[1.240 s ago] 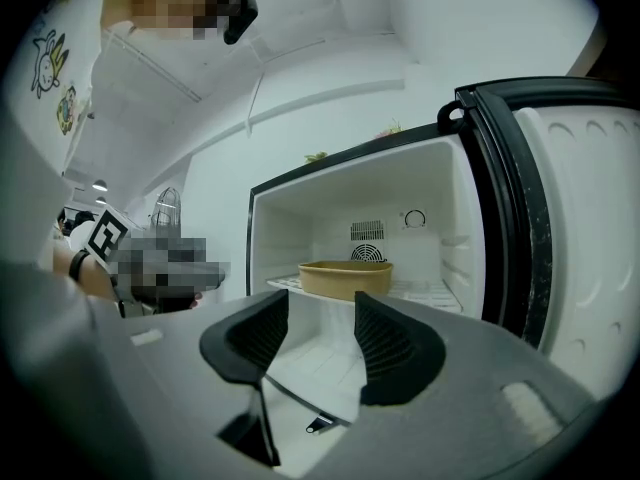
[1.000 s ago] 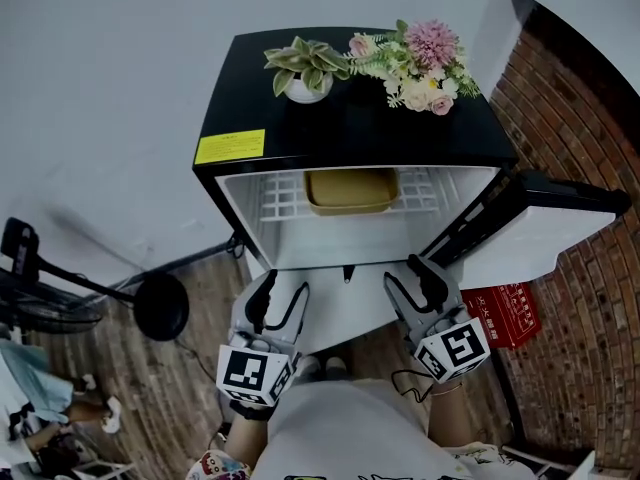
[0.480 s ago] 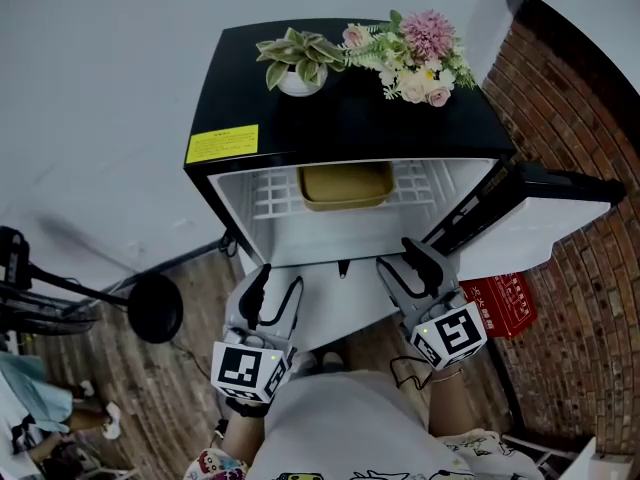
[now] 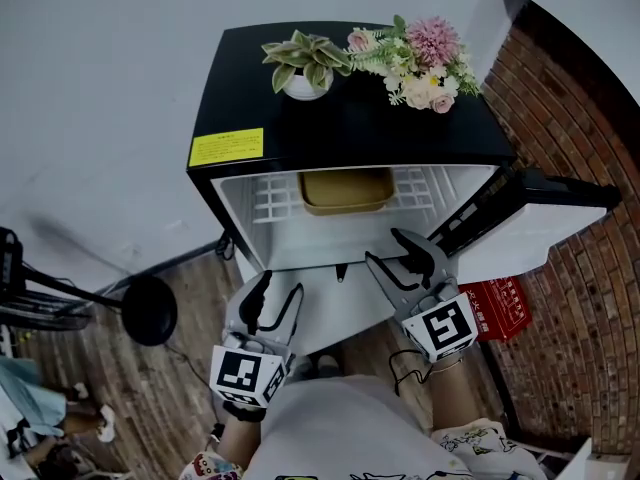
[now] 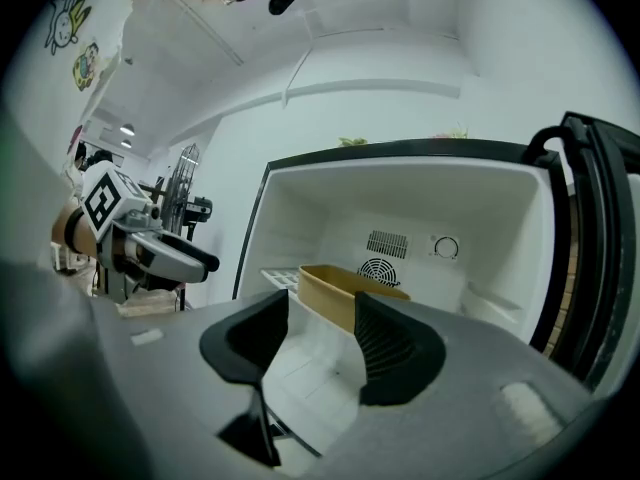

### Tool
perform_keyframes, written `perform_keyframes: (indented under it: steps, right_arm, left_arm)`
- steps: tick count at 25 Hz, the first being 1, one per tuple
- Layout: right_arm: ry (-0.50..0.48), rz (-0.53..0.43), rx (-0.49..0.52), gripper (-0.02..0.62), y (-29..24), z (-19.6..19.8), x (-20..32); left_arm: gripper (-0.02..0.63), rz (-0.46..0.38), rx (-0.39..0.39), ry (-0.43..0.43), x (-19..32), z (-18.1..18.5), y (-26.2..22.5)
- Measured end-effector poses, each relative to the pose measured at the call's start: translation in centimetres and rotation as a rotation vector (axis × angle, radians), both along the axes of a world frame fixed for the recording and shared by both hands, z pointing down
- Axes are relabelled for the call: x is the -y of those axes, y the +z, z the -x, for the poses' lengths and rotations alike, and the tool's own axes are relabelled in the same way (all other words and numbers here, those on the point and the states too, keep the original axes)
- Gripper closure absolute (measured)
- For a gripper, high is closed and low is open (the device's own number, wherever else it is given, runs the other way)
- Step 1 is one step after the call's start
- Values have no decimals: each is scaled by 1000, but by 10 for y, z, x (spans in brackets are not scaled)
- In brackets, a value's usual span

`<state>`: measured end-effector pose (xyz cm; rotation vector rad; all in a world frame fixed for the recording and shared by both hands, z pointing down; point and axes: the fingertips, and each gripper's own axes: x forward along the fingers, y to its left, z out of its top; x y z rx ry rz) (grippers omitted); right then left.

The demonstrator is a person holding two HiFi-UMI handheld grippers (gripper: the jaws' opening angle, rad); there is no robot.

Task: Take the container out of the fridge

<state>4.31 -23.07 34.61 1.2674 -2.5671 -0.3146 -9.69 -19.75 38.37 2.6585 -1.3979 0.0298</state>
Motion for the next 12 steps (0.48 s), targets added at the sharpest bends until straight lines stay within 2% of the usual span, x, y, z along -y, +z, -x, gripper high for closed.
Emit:
perform_keyframes:
  steps: [3, 9, 12]
  right_arm:
    - [-28, -26, -67, 393, -2, 9, 6]
    - [-62, -44, -113, 391, -4, 27, 18]
    - [-76, -53, -178, 393, -2, 34, 24]
  left_arm:
    - [403, 1, -2, 10, -1, -1, 3]
    - [405, 3, -7, 16, -2, -1, 4]
    - [405, -1, -10, 17, -4, -2, 4]
